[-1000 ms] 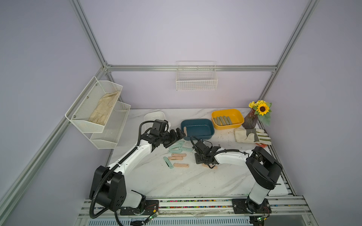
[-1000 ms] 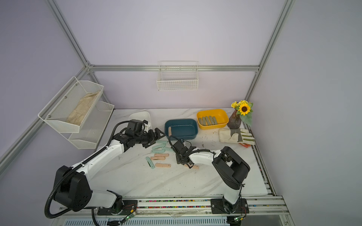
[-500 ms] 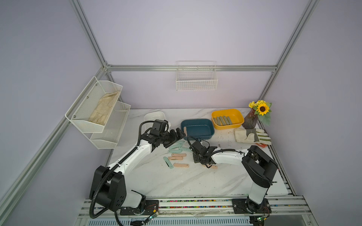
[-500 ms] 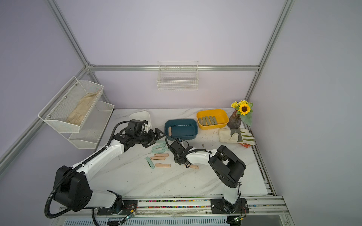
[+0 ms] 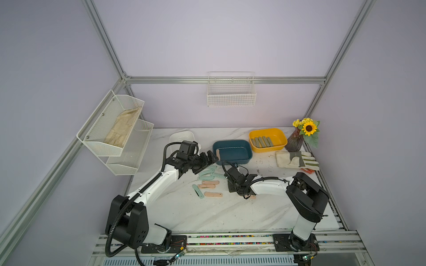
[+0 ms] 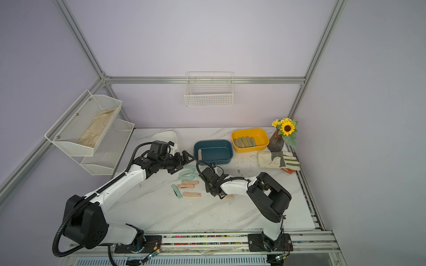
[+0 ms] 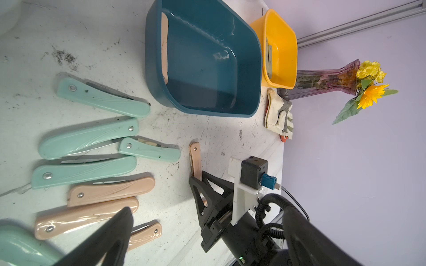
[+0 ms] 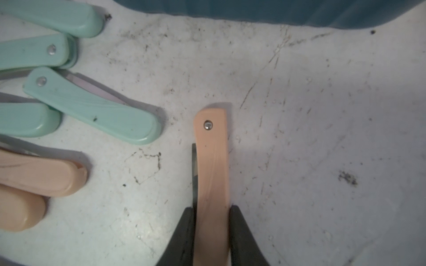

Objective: Place the fruit knives into the storage box by color
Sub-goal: Pick up the fruit knife from the center of the board.

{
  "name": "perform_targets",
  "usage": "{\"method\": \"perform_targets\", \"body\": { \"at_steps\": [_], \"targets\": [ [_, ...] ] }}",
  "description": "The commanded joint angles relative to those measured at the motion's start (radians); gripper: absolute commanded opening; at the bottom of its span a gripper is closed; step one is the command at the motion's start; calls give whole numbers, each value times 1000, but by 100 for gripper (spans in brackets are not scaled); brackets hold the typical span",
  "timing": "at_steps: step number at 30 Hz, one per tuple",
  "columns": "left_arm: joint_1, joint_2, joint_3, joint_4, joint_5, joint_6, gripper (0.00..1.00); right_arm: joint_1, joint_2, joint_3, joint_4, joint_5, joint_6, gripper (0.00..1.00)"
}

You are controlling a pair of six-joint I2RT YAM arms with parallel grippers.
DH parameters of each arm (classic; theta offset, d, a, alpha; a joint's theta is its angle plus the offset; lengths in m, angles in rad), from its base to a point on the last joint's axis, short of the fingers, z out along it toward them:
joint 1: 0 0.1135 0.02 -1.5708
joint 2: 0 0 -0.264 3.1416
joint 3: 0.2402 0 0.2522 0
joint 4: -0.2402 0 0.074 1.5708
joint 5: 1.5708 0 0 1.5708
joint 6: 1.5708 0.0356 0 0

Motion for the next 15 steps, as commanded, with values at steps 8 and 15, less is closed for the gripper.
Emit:
{"method": "perform_targets", "body": {
  "at_steps": [8,15],
  "targets": [
    [-14,62,29,27,8,-14,100,1,-126,-29,-151,-12,24,21],
    [-26,108,90,27,12,-21,100,2,-203,14,-177,-14,17,21]
  ]
}}
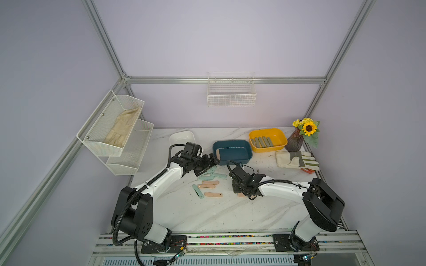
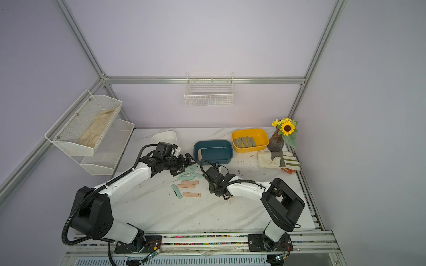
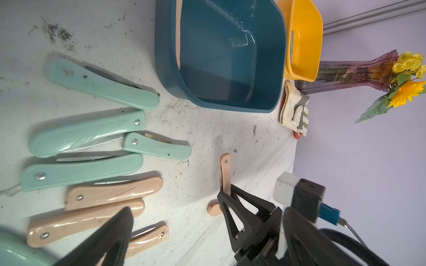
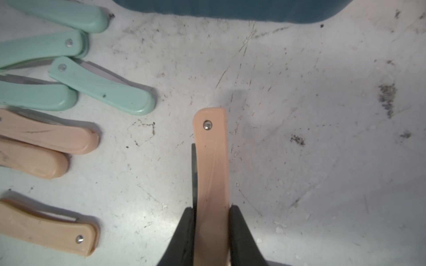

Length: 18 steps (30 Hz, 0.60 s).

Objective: Place the fruit knives into the storage box by color
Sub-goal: Pick up the fruit knife from the center of the board, then place the fruit knife in the storage box.

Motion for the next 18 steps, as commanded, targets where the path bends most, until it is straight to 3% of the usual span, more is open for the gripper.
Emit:
{"method": "perform_targets", "body": {
  "at_steps": [1,9,18],
  "targets": [
    [-11,19,99,25,12,-19,100,2,-45,41,-40,2,6,21],
    [-9,51,173,23,-3,-14,100,-7,-63,171,-55,-9,-38,21],
    [64,74,243,-15,-7,17,100,-55,85,378,-23,-18,-128,22]
  ]
}}
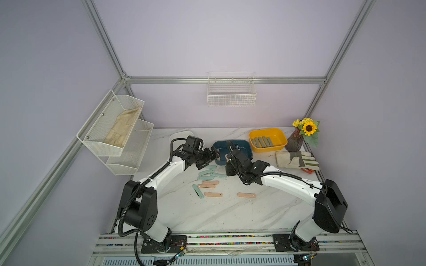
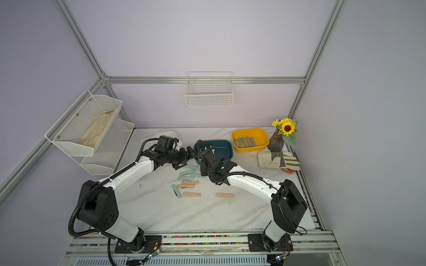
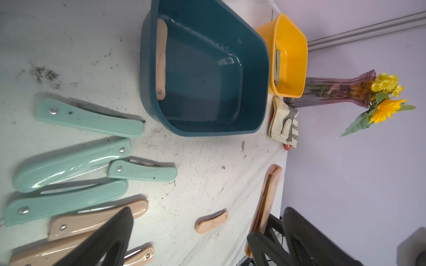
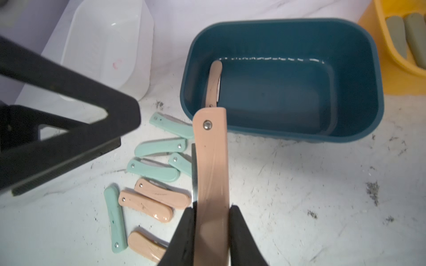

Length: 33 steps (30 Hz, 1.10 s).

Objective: Place the fruit knives into the storage box by color
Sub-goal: Place the fruit knife in the storage box.

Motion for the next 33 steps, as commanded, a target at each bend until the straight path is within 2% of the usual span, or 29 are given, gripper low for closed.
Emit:
{"method": "perform_targets", "body": {
  "at_steps": [1,10,20,33],
  "targets": [
    [39,-1,104,-10,-1,32,100,-26,76,73,4,-7,-52,22],
    [107,-16,108,-25,10,45,100,-145,291,266,55,-107,-102,22],
    [117,4,108,-22,28,45,100,-196,512,444,46,-152,-133,22],
    [117,23,113,-19,37,44,100,-224,652,562,39,-179,-140,22]
  ]
}}
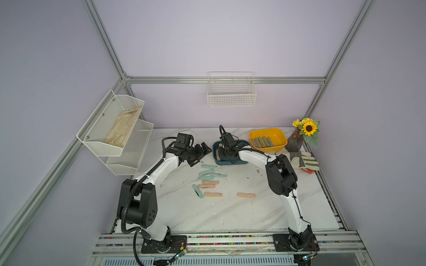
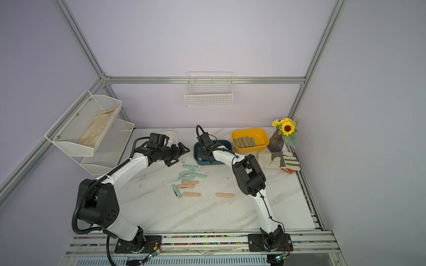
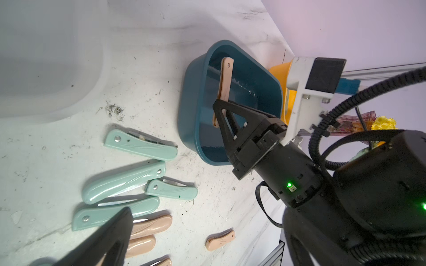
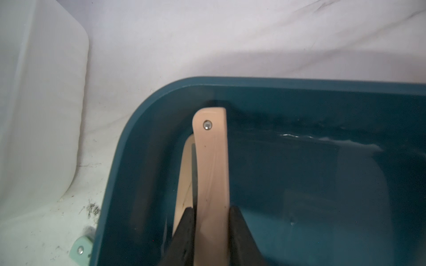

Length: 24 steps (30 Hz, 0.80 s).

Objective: Place the fruit knives into the storage box by color
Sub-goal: Place the fruit knife in the storage box.

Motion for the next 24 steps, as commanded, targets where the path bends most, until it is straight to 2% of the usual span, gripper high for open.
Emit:
{"method": "perform_targets", "body": {
  "at_steps": [1,14,24],
  "targets": [
    [6,2,98,13,25,20,100,-15,24,36,-2,-4,-9,22],
    [6,7,101,12,27,19,100,-32,86,62,9,-18,-14,23],
    [6,1,92,11,21,18,100,-41,111,71,15,-34,6,30]
  ]
}}
